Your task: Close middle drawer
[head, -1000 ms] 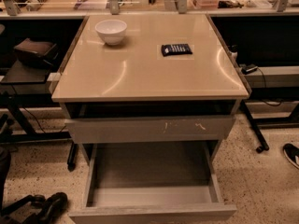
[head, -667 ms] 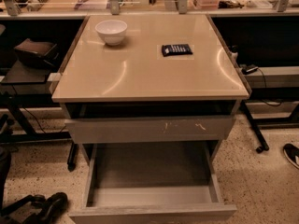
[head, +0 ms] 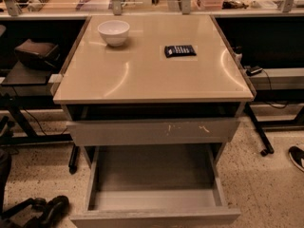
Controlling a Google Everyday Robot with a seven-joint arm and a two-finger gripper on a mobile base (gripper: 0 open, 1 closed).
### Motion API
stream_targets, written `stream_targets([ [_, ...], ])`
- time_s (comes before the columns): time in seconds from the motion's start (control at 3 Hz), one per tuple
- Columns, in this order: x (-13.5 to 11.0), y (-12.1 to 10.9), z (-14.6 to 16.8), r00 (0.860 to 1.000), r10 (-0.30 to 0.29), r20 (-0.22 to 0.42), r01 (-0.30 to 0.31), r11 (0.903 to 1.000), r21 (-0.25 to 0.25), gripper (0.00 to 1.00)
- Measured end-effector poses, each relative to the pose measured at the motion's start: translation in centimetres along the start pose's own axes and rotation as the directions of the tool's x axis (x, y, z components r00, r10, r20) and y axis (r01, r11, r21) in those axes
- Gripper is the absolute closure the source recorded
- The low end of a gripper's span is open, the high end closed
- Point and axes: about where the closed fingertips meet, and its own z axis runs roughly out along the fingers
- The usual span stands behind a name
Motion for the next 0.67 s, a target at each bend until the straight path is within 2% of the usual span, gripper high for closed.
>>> stream_targets([
  [0.33, -1.5, -3.3, 3.3, 1.000, -0.021, 0.007, 0.021, 0.9992, 0.033, 0.00],
  [0.67, -2.2, -4.7, 4.9, 0.999, -0.036, -0.006, 0.036, 0.9986, 0.040, 0.00],
])
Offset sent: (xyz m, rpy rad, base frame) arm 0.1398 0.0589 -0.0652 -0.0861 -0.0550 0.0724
